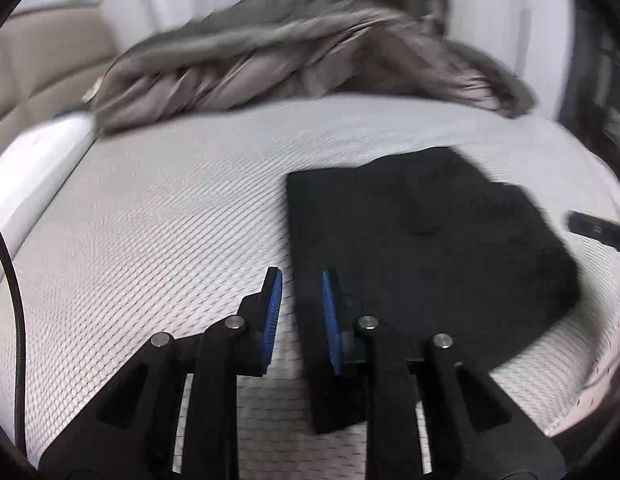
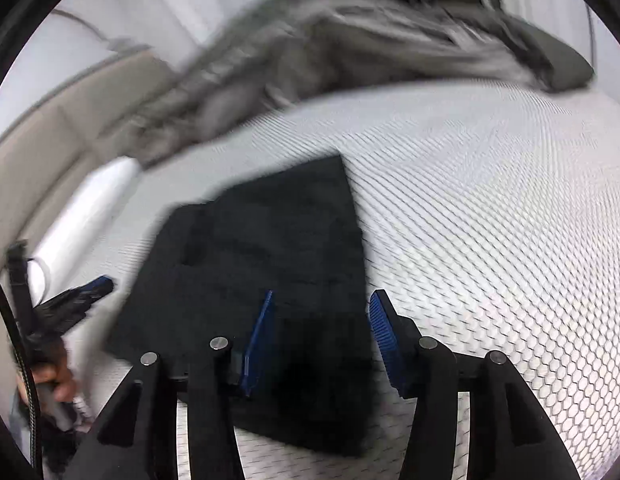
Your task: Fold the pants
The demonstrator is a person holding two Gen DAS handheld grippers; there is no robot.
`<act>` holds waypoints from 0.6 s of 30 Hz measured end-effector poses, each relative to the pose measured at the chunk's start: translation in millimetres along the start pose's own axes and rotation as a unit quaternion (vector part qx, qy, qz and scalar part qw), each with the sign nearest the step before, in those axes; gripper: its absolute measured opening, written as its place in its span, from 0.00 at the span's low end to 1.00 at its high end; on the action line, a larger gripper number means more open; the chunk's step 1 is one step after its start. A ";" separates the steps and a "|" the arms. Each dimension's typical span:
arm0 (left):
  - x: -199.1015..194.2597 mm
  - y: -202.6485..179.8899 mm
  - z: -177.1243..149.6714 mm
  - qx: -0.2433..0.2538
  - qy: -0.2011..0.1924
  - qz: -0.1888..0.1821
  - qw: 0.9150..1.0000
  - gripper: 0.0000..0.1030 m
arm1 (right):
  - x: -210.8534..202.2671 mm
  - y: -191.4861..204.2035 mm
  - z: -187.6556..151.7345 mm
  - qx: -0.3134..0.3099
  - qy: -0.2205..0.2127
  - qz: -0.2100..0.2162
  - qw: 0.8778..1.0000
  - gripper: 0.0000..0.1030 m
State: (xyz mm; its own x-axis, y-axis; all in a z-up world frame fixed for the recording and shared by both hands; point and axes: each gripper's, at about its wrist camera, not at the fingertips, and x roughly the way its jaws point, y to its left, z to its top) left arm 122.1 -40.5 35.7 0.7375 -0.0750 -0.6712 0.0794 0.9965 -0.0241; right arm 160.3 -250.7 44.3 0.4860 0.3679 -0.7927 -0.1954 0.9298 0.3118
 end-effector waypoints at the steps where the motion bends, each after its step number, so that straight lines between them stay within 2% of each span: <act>1: 3.4 -9.5 -0.7 0.006 0.004 -0.035 0.999 0.33 | -1.8 11.5 -0.7 -0.015 -0.004 0.017 1.000 0.48; 2: 10.1 -18.1 -3.1 0.013 0.017 -0.066 0.998 0.43 | 0.2 25.3 -1.5 -0.033 -0.002 0.030 0.999 0.48; 3: 20.8 -26.5 -5.8 0.024 0.037 -0.085 0.995 0.44 | 11.9 46.7 -4.6 -0.065 0.012 0.040 0.997 0.48; 5: 39.8 -36.2 -12.8 0.053 0.066 -0.082 0.993 0.44 | 33.7 65.4 -13.2 -0.109 0.044 0.031 0.993 0.48; 7: 43.5 -33.1 -18.8 0.068 0.062 -0.075 0.993 0.45 | 66.4 80.4 -27.2 -0.154 0.090 0.004 0.984 0.48; 10: 37.3 -17.3 -25.9 0.068 0.073 -0.100 0.990 0.50 | 68.3 73.6 -39.1 -0.218 0.082 -0.032 0.972 0.45; 11: 35.3 -13.2 -27.8 0.067 0.075 -0.101 0.990 0.50 | 60.7 62.5 -38.4 -0.217 0.081 -0.039 0.972 0.31; 12: 32.5 -9.4 -30.2 0.068 0.077 -0.100 0.990 0.50 | 54.3 53.9 -38.7 -0.211 0.081 -0.038 0.973 0.25; 13: 30.0 -6.6 -30.6 0.069 0.077 -0.096 0.990 0.50 | 47.3 41.4 -35.8 -0.199 0.081 -0.035 0.976 0.23; 15: 20.1 0.3 -30.6 0.066 0.075 -0.091 0.991 0.50 | 32.1 31.0 -33.7 -0.178 0.078 -0.027 0.981 0.23; 18: 13.9 4.3 -18.1 0.052 0.048 -0.079 0.994 0.50 | 22.4 44.7 -23.2 -0.170 0.042 -0.021 0.984 0.33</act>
State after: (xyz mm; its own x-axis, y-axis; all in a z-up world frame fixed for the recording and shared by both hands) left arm 120.5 -36.6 12.9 0.6437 -0.2215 -0.7325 0.2613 0.9633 -0.0617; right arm 142.7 -201.0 28.4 0.4297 0.3144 -0.8465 -0.4582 0.8837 0.0956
